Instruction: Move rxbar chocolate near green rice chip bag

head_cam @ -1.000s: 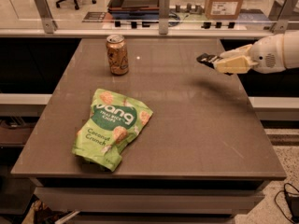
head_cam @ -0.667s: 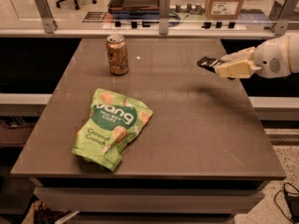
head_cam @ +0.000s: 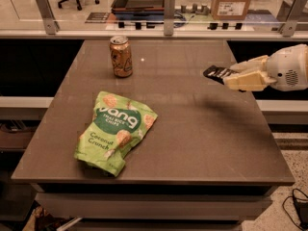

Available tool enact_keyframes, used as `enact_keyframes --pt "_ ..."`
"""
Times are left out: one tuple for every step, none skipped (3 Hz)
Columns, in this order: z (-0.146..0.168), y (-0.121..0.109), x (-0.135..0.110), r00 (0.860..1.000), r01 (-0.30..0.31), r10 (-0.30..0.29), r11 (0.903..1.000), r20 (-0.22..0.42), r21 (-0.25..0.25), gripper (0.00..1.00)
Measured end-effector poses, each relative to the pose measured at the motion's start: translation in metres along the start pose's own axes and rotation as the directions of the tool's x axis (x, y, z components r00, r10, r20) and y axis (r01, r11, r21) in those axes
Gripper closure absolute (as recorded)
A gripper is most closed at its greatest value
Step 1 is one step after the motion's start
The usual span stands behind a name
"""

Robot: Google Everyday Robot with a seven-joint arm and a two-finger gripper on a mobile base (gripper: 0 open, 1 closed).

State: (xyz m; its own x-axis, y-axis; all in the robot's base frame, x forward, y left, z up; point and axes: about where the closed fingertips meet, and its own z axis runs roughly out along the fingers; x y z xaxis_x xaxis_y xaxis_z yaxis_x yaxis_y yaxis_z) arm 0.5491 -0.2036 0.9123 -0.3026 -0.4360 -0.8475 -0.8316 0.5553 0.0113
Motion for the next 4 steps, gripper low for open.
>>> enact_keyframes --pt "-0.004 0.027 0.005 1.0 -0.014 0.014 0.9997 0.011 0.019 1.0" --pt "-0.004 0.048 0.013 0.999 -0.037 0.036 0.9987 0.022 0.036 1.0" --pt "0.0 0.068 0.02 0.997 -0.068 0.066 0.9958 0.04 0.061 1.0" --pt "0.008 0.088 0.024 0.994 -0.096 0.092 0.9923 0.061 0.078 1.0"
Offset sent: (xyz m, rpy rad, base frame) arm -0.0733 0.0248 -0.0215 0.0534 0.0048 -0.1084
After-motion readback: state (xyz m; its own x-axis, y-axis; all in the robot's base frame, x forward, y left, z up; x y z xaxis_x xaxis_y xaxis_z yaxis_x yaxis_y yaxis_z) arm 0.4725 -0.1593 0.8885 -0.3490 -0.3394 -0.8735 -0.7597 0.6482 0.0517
